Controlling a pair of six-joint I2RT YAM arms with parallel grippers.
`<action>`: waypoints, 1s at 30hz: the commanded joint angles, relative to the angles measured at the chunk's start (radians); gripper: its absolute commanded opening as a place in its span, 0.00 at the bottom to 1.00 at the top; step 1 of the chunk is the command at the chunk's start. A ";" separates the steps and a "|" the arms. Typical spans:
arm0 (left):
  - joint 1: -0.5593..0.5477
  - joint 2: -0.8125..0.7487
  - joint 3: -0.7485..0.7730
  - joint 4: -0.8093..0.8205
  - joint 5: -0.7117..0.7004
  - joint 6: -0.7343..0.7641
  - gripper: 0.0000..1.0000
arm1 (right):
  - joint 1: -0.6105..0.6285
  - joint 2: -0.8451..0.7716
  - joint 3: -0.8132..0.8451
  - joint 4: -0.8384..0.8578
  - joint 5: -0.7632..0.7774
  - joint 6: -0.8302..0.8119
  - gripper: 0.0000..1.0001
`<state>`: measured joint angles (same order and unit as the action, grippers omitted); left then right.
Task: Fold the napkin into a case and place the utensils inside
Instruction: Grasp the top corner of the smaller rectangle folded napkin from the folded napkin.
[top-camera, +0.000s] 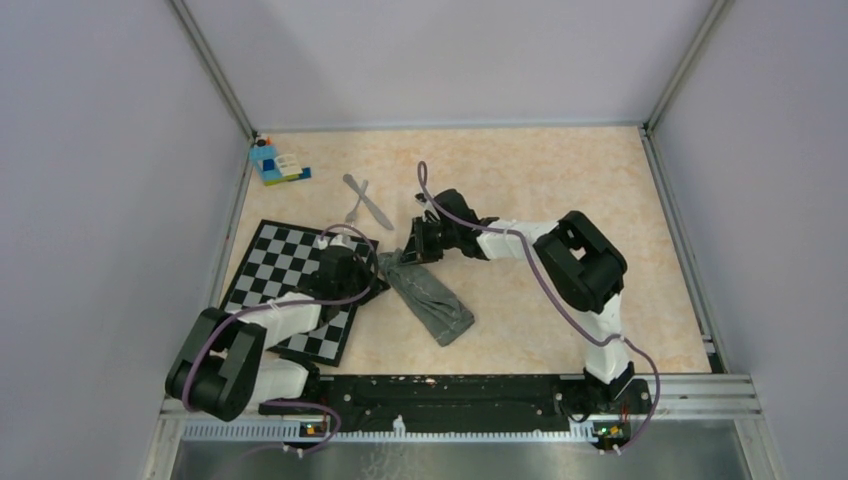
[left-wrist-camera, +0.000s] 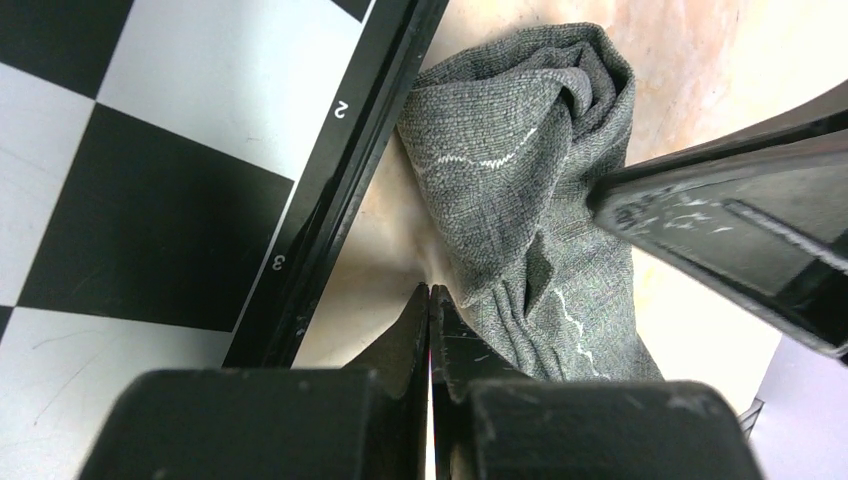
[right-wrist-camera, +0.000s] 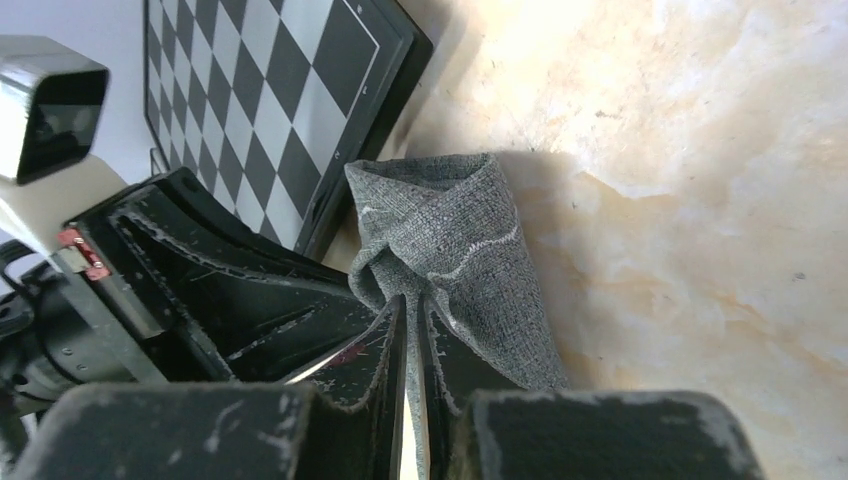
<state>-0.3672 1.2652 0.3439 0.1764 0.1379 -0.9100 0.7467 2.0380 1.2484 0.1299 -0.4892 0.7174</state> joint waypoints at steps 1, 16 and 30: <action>-0.001 0.031 0.011 0.031 -0.011 0.026 0.00 | 0.028 0.031 0.057 0.035 -0.004 0.001 0.07; -0.058 0.145 0.092 0.064 -0.003 0.068 0.00 | 0.070 0.072 -0.038 0.154 0.115 0.093 0.07; -0.052 -0.148 0.073 -0.150 -0.046 0.153 0.28 | 0.005 -0.140 -0.247 0.154 0.022 -0.004 0.24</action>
<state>-0.4213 1.1587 0.4057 0.0689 0.1108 -0.8078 0.7532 1.9804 1.0355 0.3038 -0.4580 0.7578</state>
